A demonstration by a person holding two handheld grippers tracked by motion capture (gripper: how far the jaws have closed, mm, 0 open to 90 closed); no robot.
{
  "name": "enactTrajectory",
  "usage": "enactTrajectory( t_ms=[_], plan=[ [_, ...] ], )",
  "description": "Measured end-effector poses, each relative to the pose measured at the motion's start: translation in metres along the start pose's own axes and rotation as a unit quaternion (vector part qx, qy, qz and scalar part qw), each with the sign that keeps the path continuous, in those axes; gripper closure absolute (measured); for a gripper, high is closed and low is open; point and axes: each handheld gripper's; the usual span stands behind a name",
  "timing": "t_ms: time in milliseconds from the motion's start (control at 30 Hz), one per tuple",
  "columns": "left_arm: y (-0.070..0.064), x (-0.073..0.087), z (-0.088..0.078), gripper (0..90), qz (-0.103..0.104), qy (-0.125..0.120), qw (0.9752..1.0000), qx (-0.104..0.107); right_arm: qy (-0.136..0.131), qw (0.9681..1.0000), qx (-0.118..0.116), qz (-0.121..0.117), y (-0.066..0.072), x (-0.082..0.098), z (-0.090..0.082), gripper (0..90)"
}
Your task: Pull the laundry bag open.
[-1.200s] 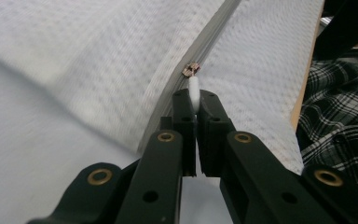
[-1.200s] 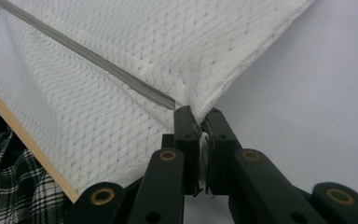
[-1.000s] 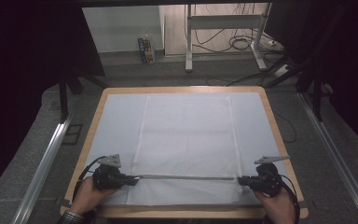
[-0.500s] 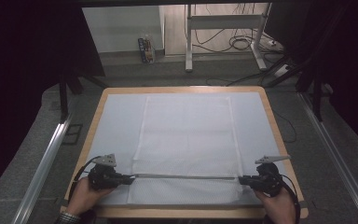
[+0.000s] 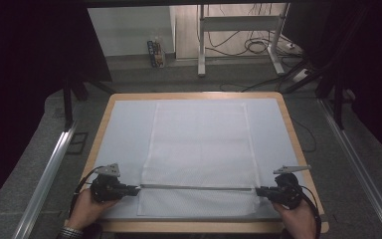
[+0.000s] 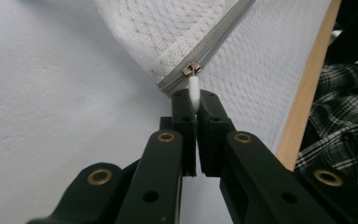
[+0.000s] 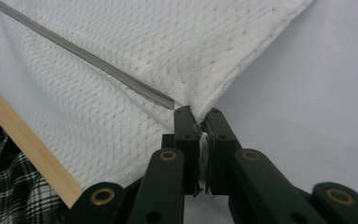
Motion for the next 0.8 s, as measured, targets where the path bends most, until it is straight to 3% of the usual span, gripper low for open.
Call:
enactTrajectory(
  t_ms=[300,400,467,567,700,800],
  plan=[
    [0.0008,0.0014,-0.0033,87.5,-0.001,0.001,1.0,-0.002,0.001,1.0,-0.003,0.0,-0.0007,-0.0006,0.001,84.9],
    [0.0016,0.0023,-0.004,87.5,-0.004,0.013,0.9997,-0.019,0.002,1.0,-0.004,0.0,-0.001,-0.0006,0.0012,84.9],
    [0.0035,0.0039,-0.005,87.5,-0.011,0.005,0.9998,-0.013,0.003,1.0,-0.003,0.003,-0.0015,-0.0004,0.001,84.9],
    [0.0029,0.0035,-0.0038,87.5,-0.009,0.015,0.9998,-0.014,0.006,1.0,0.0,0.001,-0.0007,-0.0005,0.0021,84.9],
    [0.0037,0.0041,-0.0011,87.0,-0.021,0.031,0.9992,0.009,0.011,0.9999,-0.003,0.003,-0.0017,0.0008,0.0039,84.1],
    [0.0016,0.0044,0.0003,86.7,-0.021,0.041,0.9989,0.01,0.017,0.9998,-0.002,-0.001,-0.0007,0.0017,0.0055,83.5]
  ],
)
Point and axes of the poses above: each handheld gripper's, and its own axes: z roughly forward along the jaws, x roughly out of its underside, y roughly to its left
